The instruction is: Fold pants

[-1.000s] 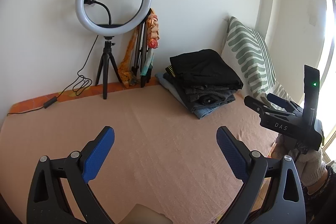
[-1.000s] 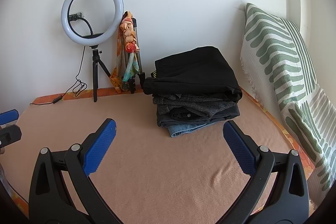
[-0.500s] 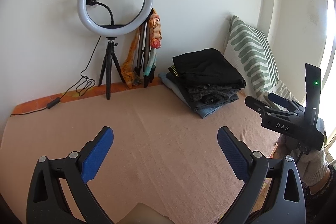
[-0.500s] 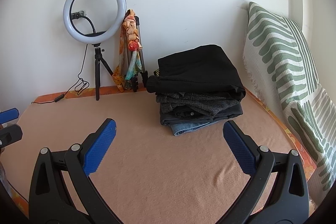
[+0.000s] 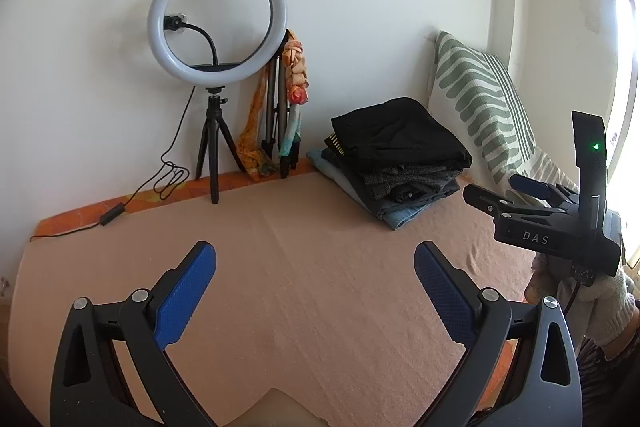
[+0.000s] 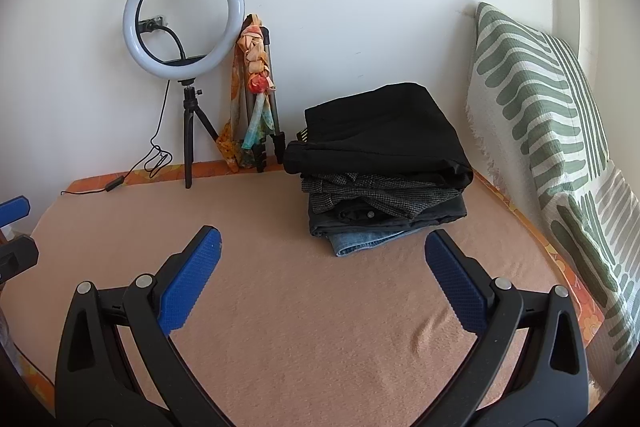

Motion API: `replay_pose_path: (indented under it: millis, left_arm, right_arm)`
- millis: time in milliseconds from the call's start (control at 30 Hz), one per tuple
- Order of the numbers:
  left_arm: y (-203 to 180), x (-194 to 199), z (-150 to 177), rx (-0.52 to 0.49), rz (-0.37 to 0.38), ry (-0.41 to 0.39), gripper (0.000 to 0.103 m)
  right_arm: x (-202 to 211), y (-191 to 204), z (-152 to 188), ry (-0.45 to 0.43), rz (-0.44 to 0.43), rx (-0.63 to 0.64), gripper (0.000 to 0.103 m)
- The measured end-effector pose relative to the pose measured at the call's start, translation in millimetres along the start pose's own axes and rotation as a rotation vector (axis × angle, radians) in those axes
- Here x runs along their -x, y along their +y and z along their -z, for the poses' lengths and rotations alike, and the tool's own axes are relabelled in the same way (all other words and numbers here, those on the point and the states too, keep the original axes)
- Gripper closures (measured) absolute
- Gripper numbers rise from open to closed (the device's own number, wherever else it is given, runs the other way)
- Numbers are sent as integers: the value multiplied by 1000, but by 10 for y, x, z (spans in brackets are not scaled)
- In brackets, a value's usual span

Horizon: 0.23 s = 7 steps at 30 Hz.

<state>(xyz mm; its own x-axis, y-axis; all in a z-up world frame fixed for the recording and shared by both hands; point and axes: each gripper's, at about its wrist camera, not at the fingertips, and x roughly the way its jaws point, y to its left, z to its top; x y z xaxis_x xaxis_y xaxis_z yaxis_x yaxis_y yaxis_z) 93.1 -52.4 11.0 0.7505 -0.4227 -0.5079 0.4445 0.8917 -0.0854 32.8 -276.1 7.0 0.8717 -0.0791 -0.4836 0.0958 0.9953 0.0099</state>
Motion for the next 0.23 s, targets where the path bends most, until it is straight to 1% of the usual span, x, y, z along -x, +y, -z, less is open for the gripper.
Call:
replay_pose_path:
  millis: [233]
  left_arm:
    - [60, 38, 36, -2, -27, 8, 4]
  right_arm:
    - [-43, 32, 2, 7, -12, -4, 0]
